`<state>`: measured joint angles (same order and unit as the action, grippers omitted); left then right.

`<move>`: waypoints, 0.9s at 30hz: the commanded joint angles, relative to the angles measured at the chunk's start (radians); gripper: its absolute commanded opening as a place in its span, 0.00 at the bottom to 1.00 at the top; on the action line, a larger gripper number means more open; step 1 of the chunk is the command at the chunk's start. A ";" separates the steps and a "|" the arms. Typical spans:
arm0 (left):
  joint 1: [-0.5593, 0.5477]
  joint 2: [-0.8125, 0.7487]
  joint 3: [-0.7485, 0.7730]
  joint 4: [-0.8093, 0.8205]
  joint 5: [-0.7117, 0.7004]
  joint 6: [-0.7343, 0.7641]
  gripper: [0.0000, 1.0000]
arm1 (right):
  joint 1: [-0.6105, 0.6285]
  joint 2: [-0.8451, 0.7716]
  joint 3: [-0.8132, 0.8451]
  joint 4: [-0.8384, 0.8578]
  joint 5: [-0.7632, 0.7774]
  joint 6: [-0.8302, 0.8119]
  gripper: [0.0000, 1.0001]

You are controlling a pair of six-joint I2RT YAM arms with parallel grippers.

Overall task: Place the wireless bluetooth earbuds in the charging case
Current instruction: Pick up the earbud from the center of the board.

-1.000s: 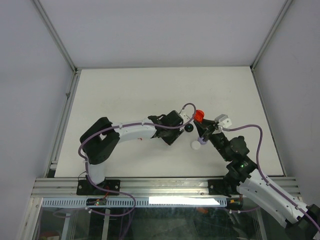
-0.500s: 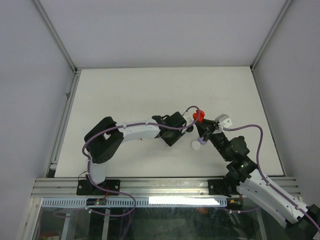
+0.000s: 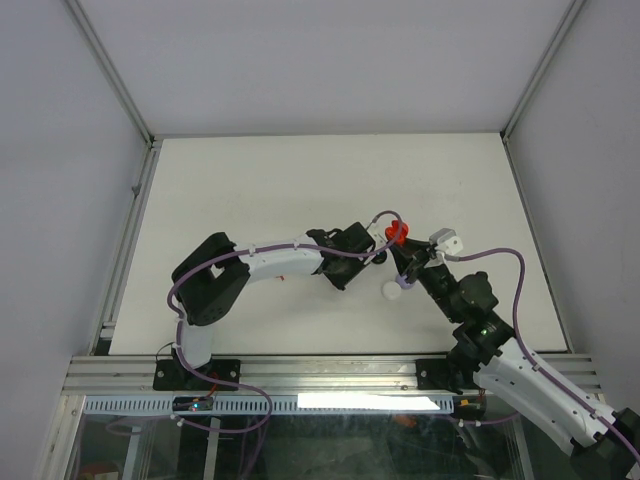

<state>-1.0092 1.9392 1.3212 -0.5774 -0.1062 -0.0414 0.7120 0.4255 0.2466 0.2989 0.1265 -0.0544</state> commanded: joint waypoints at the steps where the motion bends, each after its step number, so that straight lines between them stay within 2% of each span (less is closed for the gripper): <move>1: -0.009 -0.007 0.029 0.025 -0.048 -0.020 0.18 | -0.002 0.014 0.008 0.031 -0.015 -0.002 0.00; 5: -0.004 -0.059 0.000 0.063 -0.092 -0.054 0.12 | -0.003 0.037 0.008 0.045 -0.040 -0.006 0.00; 12: 0.032 -0.231 -0.088 0.156 -0.191 -0.140 0.10 | -0.003 0.104 -0.001 0.155 -0.099 -0.013 0.00; 19: 0.056 -0.468 -0.192 0.267 -0.255 -0.259 0.10 | -0.003 0.206 0.000 0.302 -0.208 -0.067 0.00; 27: 0.058 -0.744 -0.289 0.434 -0.265 -0.339 0.09 | -0.002 0.328 0.027 0.465 -0.296 -0.114 0.00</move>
<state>-0.9539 1.3052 1.0649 -0.2928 -0.3408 -0.3130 0.7113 0.7120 0.2462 0.5880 -0.1066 -0.1299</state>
